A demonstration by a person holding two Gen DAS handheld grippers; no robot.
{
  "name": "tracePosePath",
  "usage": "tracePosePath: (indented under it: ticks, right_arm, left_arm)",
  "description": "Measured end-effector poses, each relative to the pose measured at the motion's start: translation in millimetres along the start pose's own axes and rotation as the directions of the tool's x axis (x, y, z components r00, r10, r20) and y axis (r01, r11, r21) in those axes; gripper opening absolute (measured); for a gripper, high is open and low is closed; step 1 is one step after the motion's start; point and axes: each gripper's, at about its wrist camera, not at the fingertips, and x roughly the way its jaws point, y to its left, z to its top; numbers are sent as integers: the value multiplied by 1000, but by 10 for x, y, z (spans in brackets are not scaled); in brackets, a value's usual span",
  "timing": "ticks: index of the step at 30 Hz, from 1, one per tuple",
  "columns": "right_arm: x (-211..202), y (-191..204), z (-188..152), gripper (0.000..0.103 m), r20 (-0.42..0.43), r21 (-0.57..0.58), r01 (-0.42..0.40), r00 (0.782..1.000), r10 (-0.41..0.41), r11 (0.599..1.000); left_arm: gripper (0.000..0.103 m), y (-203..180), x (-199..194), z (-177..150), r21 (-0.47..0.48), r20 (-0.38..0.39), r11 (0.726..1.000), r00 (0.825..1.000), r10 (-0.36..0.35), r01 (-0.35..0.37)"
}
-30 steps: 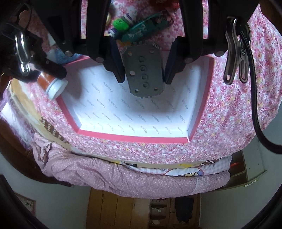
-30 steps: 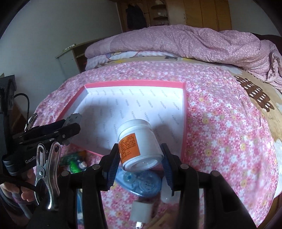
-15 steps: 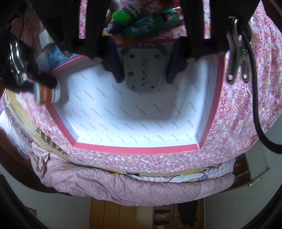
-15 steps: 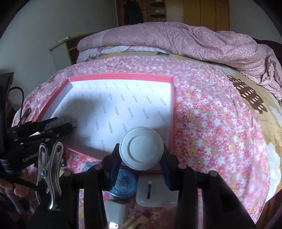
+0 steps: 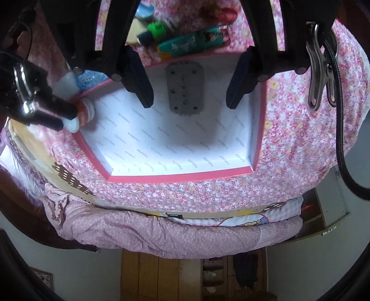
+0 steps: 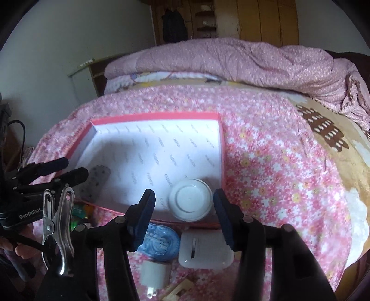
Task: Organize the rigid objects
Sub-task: 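Withdraw both grippers from the tray toward the remaining objects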
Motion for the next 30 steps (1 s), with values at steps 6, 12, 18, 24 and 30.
tracePosePath:
  ticks: [6, 12, 18, 24, 30]
  right_arm:
    - [-312, 28, -149, 54, 34, 8, -26, 999, 25, 1000]
    - [-540, 58, -398, 54, 34, 18, -52, 998, 52, 998]
    - [-681, 79, -736, 54, 4, 22, -80, 997, 80, 997]
    - [-736, 113, -998, 54, -36, 27, -108, 993, 109, 994]
    - [-738, 101, -1215, 54, -63, 21, -108, 992, 109, 994]
  left_arm:
    - [69, 46, -191, -164, -17, 4, 1000, 1000, -21, 21]
    - [69, 95, -312, -383, -37, -16, 999, 1000, -26, 25]
    - [69, 142, -405, -627, -22, -9, 999, 1000, 29, -29]
    - [69, 251, -393, -815, -38, -34, 998, 998, 51, -52]
    - [69, 265, -307, -867, -29, -45, 997, 997, 68, -70]
